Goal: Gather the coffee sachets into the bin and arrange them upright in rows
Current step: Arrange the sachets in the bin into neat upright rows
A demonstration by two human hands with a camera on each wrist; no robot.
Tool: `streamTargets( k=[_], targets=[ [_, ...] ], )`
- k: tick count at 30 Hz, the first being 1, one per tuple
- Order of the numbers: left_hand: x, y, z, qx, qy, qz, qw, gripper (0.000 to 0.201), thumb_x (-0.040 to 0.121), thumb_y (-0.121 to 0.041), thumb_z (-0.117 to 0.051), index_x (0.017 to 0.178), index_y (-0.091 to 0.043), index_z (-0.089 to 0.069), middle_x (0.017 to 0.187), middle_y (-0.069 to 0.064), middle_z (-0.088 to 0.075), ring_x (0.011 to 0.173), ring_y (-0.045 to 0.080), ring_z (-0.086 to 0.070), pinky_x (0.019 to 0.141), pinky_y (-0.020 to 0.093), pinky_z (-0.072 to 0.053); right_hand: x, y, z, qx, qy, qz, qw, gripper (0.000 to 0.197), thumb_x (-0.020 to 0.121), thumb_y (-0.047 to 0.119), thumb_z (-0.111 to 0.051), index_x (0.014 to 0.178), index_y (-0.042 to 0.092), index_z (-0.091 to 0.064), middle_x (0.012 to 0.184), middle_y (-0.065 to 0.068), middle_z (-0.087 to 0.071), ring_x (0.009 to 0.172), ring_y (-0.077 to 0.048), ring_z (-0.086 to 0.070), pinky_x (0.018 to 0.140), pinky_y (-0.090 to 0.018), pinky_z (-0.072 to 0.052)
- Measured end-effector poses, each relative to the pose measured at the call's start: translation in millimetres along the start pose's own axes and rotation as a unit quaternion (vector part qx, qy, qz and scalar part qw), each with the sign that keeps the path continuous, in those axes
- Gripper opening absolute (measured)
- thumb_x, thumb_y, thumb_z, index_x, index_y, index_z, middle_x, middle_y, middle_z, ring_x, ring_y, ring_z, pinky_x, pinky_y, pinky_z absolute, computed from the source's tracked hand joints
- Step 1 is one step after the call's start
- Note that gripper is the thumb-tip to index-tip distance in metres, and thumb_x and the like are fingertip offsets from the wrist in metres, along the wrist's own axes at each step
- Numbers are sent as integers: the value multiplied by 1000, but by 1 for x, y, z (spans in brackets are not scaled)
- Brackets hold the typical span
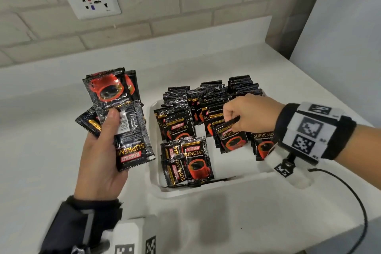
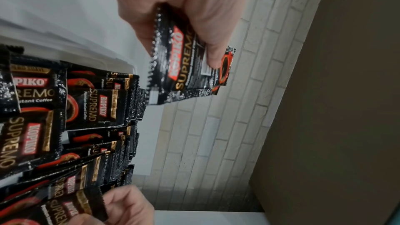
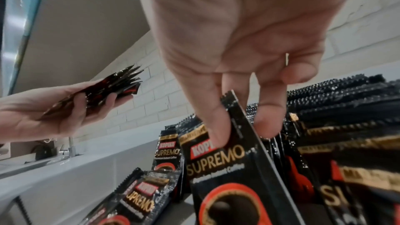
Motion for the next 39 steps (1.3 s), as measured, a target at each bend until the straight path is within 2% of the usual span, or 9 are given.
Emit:
streamTargets(
  k=[6,11,17,22,27,30,32,35,39],
  targets=[
    [2,7,-3,12,16,13,1000,47,75,-34,-56,117,-15,-60,92,0,-73,76,11,-71,57,25,-56,12,3,-2,-99,14,0,995,16,87,23,-60,101,16,-55,101,-3,-59,79,-17,-51,54,-22,-35],
    [2,13,-9,13,30,21,999,25,79,-31,-54,97,-18,-64,82,0,-74,72,11,-71,54,25,-56,15,7,-1,-201,-19,13,979,18,88,28,-55,100,16,-56,100,-1,-59,85,-20,-57,64,-30,-41],
    [0,23,-17,22,42,42,998,37,75,-30,-58,107,-13,-64,93,6,-74,78,17,-72,58,29,-58,19,6,2,-245,-37,19,969,23,89,32,-54,106,17,-54,103,0,-58,82,-19,-55,57,-28,-34],
    [-2,30,-24,30,45,65,996,48,77,-30,-59,121,-9,-59,109,12,-70,97,29,-68,80,46,-55,11,5,14,-219,-68,18,973,24,90,35,-51,108,20,-53,104,1,-57,90,-20,-58,64,-30,-37],
    [-2,36,-30,28,63,77,995,48,77,-30,-59,120,-8,-59,107,12,-71,95,28,-69,79,41,-57,-8,5,39,-110,-107,18,988,20,89,46,-49,99,28,-54,91,10,-57,85,-13,-55,64,-27,-33],
    [-3,43,-41,34,84,85,992,48,76,-28,-60,118,-7,-59,104,12,-71,90,26,-70,72,36,-59,-17,12,49,52,-124,36,990,27,83,55,-50,95,32,-56,91,14,-59,82,-6,-55,67,-26,-38],
    [-6,47,-49,45,94,89,991,49,75,-27,-61,119,-7,-58,103,13,-71,90,27,-70,73,36,-59,-19,17,52,173,-128,43,976,36,77,59,-54,101,32,-54,92,15,-59,77,2,-52,65,-20,-37],
    [-9,51,-60,56,114,79,989,57,71,-25,-65,125,-9,-53,108,14,-69,93,30,-69,70,35,-59,-15,23,42,275,-108,40,955,50,72,56,-62,112,31,-45,97,12,-58,73,0,-55,57,-17,-39],
    [-13,58,-69,58,136,74,986,51,67,-17,-68,116,-12,-58,100,12,-72,82,25,-71,63,32,-57,-7,27,23,410,-97,49,905,43,73,31,-73,106,22,-47,110,4,-54,72,-13,-64,48,-25,-53]
  ],
)
Point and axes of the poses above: each hand's wrist, its own x-axis towards the middle knuckle, its own z-axis out of the back of the hand, y = z × x, the point moved 6 cm from there along x, towards the middle knuckle
